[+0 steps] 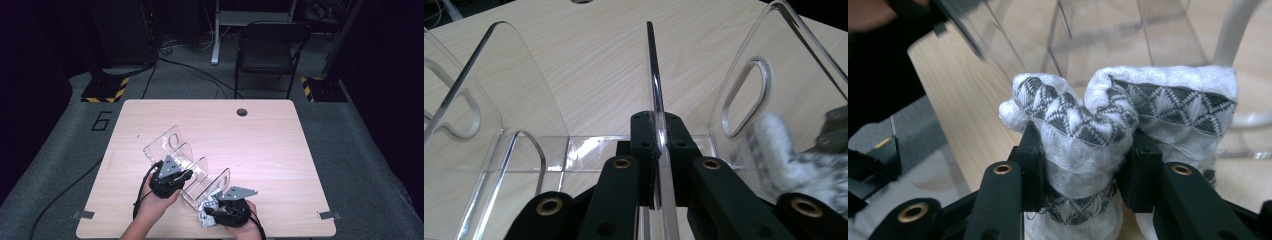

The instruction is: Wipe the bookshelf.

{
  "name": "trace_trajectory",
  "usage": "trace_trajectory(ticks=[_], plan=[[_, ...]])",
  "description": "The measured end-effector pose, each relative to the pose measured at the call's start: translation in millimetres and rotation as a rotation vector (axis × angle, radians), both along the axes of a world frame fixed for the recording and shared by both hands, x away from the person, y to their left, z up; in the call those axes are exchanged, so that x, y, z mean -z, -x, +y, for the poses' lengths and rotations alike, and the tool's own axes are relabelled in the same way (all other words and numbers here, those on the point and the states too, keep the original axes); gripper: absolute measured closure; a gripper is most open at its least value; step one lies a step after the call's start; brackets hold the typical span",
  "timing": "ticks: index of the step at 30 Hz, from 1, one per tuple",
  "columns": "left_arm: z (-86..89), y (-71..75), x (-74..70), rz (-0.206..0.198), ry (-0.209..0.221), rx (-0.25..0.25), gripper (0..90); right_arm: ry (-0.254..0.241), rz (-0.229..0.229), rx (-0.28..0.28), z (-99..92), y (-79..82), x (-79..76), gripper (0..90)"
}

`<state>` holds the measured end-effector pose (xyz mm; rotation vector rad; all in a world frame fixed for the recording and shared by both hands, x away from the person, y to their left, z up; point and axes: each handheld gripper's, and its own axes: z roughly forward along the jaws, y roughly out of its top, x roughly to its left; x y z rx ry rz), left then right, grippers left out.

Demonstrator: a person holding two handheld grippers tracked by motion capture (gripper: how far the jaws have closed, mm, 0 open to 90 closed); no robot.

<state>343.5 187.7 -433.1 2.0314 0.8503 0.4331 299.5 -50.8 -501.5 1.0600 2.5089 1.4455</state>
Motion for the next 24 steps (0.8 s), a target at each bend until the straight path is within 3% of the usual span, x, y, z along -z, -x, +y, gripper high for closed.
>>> trace_trajectory(ticks=[2, 3, 6, 8, 14, 19, 22, 24], plan=[[0.0, 0.0, 0.0, 0.0, 0.0, 0.0, 85.7, 0.01, 0.023, -0.002, -1.0, -3.6, 9.4, 61.0], [0.0, 0.0, 0.0, 0.0, -0.001, 0.0, 85.7, -0.009, 0.036, 0.001, -2.7, -4.5, 10.9, 61.6], [0.1, -0.1, 0.0, -0.002, -0.001, -0.001, 85.7, -0.008, 0.038, 0.015, -5.4, -8.2, 8.5, 61.5], [0.0, -0.1, 0.0, -0.002, 0.0, -0.001, 85.7, -0.001, 0.033, 0.039, -9.2, -10.8, 3.5, 61.6], [0.0, -0.4, 0.0, -0.003, -0.001, -0.002, 85.7, -0.062, -0.009, 0.079, -18.4, -14.0, -24.2, 61.9], [0.1, -0.4, -0.1, -0.004, -0.002, -0.001, 85.7, -0.084, -0.072, 0.049, -10.6, -0.6, -41.7, 61.5], [0.1, -0.6, 0.0, -0.005, -0.002, -0.002, 85.7, -0.088, -0.085, 0.017, -3.8, 7.3, -41.1, 61.4], [0.1, -0.6, 0.0, -0.005, -0.001, -0.002, 85.7, -0.061, -0.1, -0.012, 0.7, 10.4, -35.3, 61.2]])
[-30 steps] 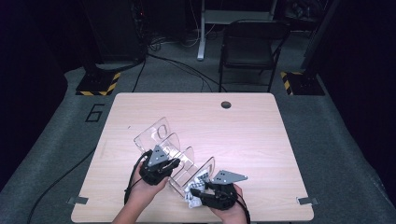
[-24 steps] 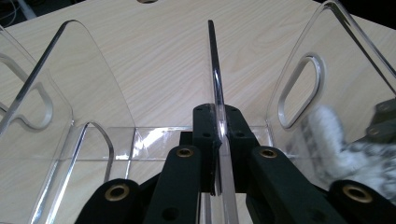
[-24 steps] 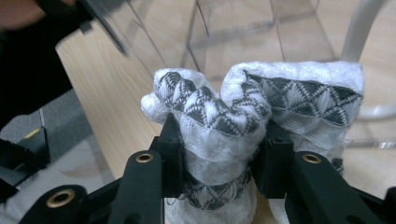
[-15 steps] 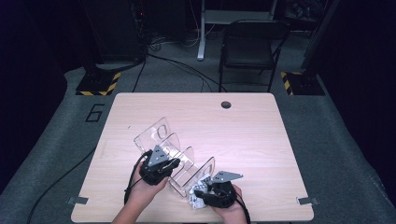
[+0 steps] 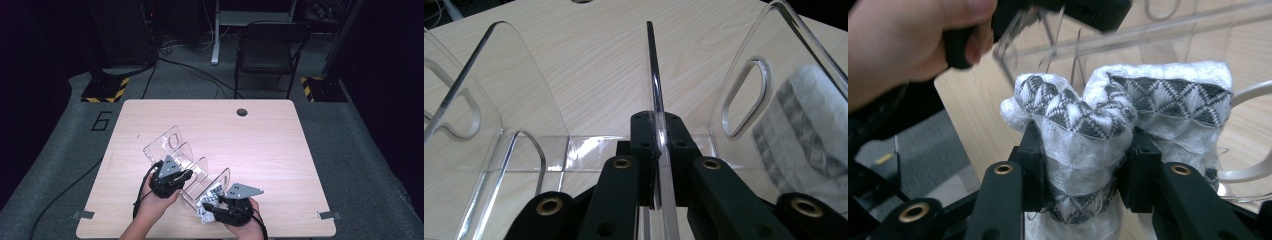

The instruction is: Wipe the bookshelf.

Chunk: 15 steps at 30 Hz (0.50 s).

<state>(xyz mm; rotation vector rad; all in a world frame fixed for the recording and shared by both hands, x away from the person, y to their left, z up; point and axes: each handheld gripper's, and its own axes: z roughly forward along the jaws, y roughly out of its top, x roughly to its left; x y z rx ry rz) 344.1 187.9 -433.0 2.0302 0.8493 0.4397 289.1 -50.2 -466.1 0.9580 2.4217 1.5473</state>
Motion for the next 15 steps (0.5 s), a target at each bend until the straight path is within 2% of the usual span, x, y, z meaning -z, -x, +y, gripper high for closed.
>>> trace_trajectory(ticks=[2, 8, 10, 13, 15], plan=[[0.0, 0.0, 0.0, 0.0, -0.001, 0.0, 85.7, 0.025, 0.015, -0.01, 0.9, -1.2, 7.7, 61.1], [0.0, 0.1, -0.1, 0.001, -0.002, 0.001, 85.7, 0.08, 0.133, 0.016, -3.3, -17.2, 42.6, 61.0], [-0.1, 0.1, -0.1, 0.002, -0.001, 0.001, 85.7, 0.039, 0.17, 0.018, -8.4, -21.9, 45.6, 61.7], [-0.1, 0.0, -0.2, 0.002, -0.003, 0.002, 85.7, 0.044, 0.157, 0.045, -14.1, -27.4, 42.6, 61.6], [-0.2, 0.2, -0.1, 0.003, -0.001, 0.0, 85.7, 0.045, 0.167, 0.069, -17.1, -29.3, 37.9, 61.7]])
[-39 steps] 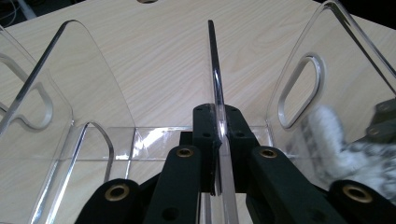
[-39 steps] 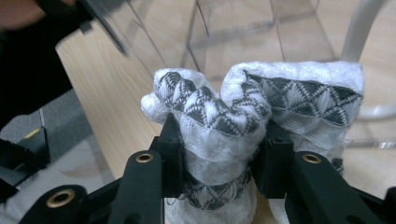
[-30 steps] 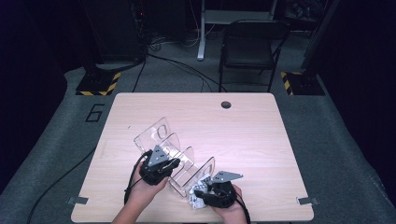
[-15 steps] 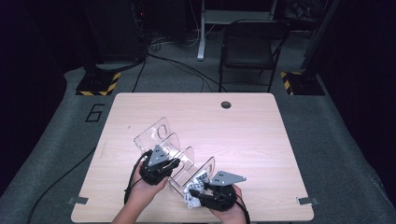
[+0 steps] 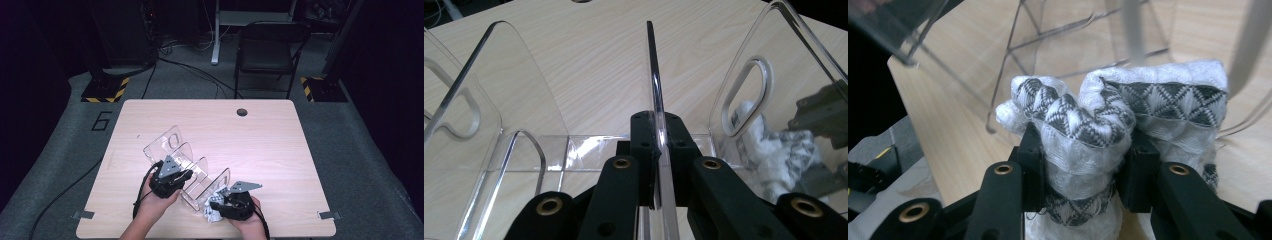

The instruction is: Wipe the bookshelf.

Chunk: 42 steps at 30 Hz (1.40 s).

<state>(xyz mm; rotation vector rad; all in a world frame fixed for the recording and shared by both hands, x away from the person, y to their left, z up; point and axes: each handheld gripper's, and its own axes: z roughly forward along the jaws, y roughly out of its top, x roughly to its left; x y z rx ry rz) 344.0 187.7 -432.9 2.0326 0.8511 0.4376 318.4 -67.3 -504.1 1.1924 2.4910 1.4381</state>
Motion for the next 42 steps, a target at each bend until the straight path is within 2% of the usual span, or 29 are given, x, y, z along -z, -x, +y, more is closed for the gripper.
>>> trace_trajectory(ticks=[1, 2, 4, 7, 12, 16, 18, 21, 23, 28, 31, 35, 42], plan=[[0.0, 0.0, 0.0, 0.0, 0.0, 0.0, 85.7, -0.002, -0.023, 0.003, -1.6, -1.8, -1.8, 61.9], [0.3, -0.4, -0.2, -0.001, -0.004, 0.001, 85.7, 0.001, -0.015, 0.01, -2.5, -1.9, -5.6, 62.2], [0.0, -0.5, -0.1, -0.001, -0.003, -0.004, 85.7, -0.009, -0.035, 0.01, -3.6, -2.1, -12.2, 62.5], [0.2, -0.8, -0.3, 0.0, -0.004, -0.005, 85.7, -0.024, -0.082, 0.01, -3.6, 0.2, -24.8, 62.5], [0.2, -0.9, -0.3, -0.001, -0.005, -0.003, 85.6, -0.084, -0.14, 0.025, -3.8, 8.5, -47.7, 62.0], [0.3, -0.8, -0.3, 0.001, -0.004, -0.004, 85.7, -0.099, -0.192, 0.011, -3.3, 10.9, -60.1, 62.0], [0.3, -0.9, -0.3, -0.001, -0.005, -0.002, 85.7, -0.113, -0.186, 0.02, -5.4, 9.1, -62.1, 62.0], [0.3, -0.9, -0.3, -0.001, -0.006, -0.003, 85.6, -0.14, -0.168, 0.031, -6.2, 9.1, -61.2, 61.9], [0.2, -0.8, -0.2, 0.001, -0.004, -0.005, 85.6, -0.145, -0.156, 0.015, -1.8, 13.5, -60.0, 61.9], [0.7, -0.9, 0.1, -0.001, -0.001, -0.006, 85.6, -0.08, -0.187, -0.06, 15.5, 28.7, -51.9, 61.4], [0.6, -0.8, 0.1, -0.001, -0.001, -0.006, 85.6, -0.099, -0.145, -0.069, 15.6, 26.4, -42.4, 61.4], [0.7, -0.9, 0.0, -0.001, -0.002, -0.005, 85.6, -0.056, -0.108, -0.074, 14.3, 21.2, -29.0, 61.4], [0.8, -0.7, -0.1, 0.0, -0.002, -0.004, 85.6, -0.01, -0.057, -0.049, 11.1, 11.5, -5.9, 60.9]])
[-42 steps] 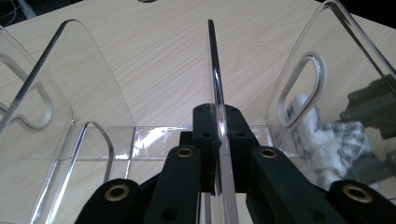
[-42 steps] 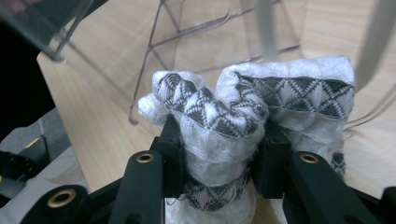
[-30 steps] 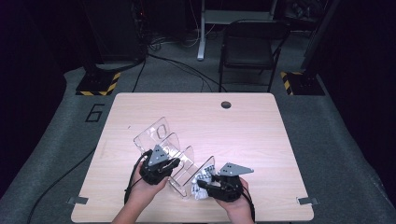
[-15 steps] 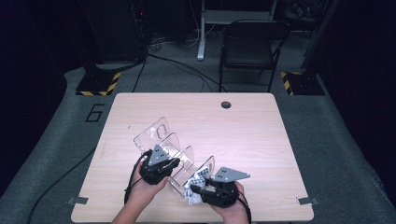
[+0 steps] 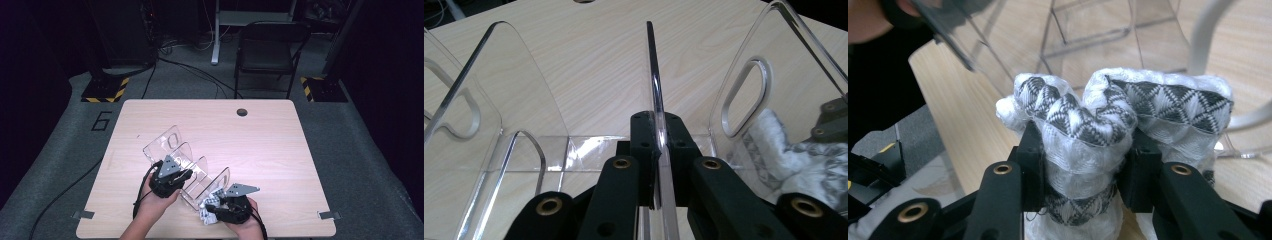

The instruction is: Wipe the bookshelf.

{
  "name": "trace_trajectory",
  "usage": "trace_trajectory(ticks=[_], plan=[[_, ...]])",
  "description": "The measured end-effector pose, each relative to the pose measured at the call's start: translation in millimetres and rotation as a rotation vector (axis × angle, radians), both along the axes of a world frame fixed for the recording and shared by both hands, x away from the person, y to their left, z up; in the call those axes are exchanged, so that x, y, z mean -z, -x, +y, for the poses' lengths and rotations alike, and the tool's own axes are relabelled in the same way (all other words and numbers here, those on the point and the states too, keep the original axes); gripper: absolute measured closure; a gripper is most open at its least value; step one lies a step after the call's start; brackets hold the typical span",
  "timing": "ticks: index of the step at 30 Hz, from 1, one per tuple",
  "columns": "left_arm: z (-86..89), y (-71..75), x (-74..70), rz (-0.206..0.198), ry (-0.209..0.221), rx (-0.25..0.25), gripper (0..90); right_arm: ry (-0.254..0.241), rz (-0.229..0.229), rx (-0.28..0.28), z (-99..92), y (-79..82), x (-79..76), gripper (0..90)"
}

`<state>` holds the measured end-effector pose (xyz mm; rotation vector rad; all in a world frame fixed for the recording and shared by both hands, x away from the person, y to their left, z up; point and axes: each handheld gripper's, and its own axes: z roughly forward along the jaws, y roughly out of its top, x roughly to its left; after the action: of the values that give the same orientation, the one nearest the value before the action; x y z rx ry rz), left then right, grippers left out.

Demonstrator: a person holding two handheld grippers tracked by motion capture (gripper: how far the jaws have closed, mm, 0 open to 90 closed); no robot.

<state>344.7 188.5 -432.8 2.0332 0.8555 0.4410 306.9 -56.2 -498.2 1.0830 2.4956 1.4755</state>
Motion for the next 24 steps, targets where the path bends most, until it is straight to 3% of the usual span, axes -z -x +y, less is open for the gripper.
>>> trace_trajectory(ticks=[5, 18, 24], plan=[[0.0, 0.0, 0.0, 0.0, 0.0, 0.0, 85.7, 0.016, 0.02, 0.015, -2.9, -5.8, 10.5, 60.7], [-2.6, 1.3, -1.1, 0.018, 0.002, -0.003, 80.3, 0.037, 0.008, 0.049, -11.7, -12.0, 12.8, 59.4], [-3.7, 0.9, -2.3, 0.035, -0.007, 0.01, 74.2, 0.049, 0.015, 0.054, -12.0, -9.7, 13.8, 52.0]])
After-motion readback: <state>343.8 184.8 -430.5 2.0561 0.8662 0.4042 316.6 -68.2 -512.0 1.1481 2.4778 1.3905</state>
